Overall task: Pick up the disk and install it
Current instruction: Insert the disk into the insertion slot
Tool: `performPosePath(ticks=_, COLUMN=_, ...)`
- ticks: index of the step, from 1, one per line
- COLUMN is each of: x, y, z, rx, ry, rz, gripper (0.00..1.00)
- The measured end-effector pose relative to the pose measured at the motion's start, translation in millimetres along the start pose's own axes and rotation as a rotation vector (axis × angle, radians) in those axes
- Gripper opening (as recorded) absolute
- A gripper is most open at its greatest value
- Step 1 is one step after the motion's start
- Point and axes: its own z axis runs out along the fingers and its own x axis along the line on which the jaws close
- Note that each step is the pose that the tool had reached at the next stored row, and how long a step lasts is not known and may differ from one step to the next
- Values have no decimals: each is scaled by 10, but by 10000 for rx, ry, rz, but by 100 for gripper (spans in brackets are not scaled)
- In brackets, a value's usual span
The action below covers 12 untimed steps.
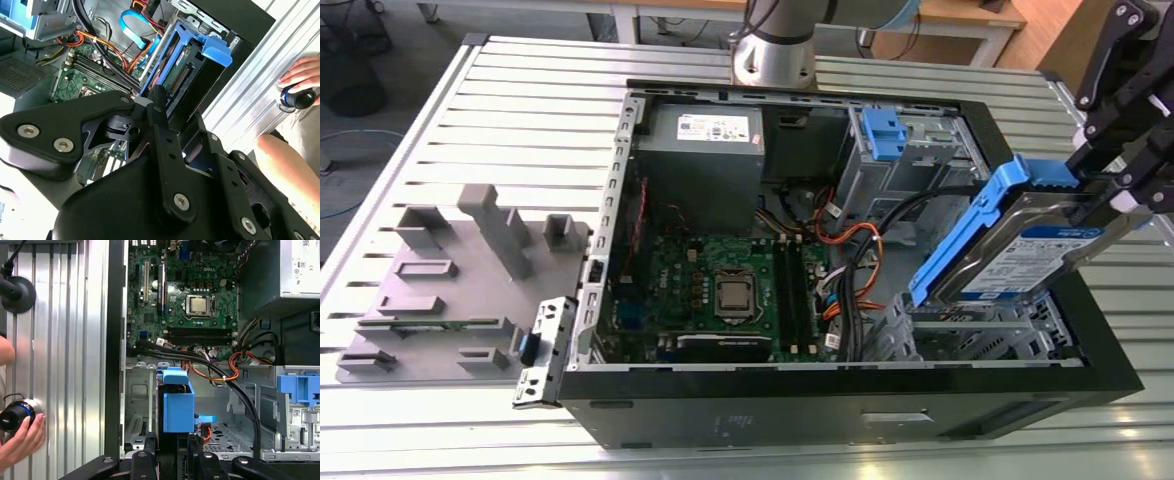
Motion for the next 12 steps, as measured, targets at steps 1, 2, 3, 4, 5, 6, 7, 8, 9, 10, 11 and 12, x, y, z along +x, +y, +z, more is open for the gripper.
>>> performPosePath(ticks=1, x=0, y=-1, z=8, rx=0, ry=0, rz=-1, gripper=35)
performPosePath(ticks=2, x=0, y=-2, z=15, rx=0, ry=0, rz=-2, gripper=35)
performPosePath(ticks=3, x=1, y=-3, z=22, rx=0, ry=-1, rz=-2, gripper=35)
performPosePath(ticks=4, x=1, y=-3, z=28, rx=0, ry=0, rz=-1, gripper=35)
performPosePath(ticks=5, x=1, y=-3, z=33, rx=0, ry=1, rz=5, gripper=35)
performPosePath(ticks=6, x=1, y=-3, z=36, rx=0, ry=0, rz=17, gripper=35)
performPosePath(ticks=7, x=1, y=-3, z=38, rx=1, ry=1, rz=24, gripper=35)
performPosePath(ticks=8, x=1, y=-3, z=38, rx=1, ry=1, rz=25, gripper=35)
performPosePath(ticks=9, x=1, y=-3, z=38, rx=1, ry=2, rz=26, gripper=35)
performPosePath(ticks=10, x=2, y=-3, z=39, rx=1, ry=1, rz=27, gripper=35)
performPosePath(ticks=11, x=4, y=-3, z=42, rx=1, ry=-2, rz=43, gripper=35)
performPosePath(ticks=12, x=5, y=-4, z=46, rx=2, ry=-3, rz=68, gripper=35)
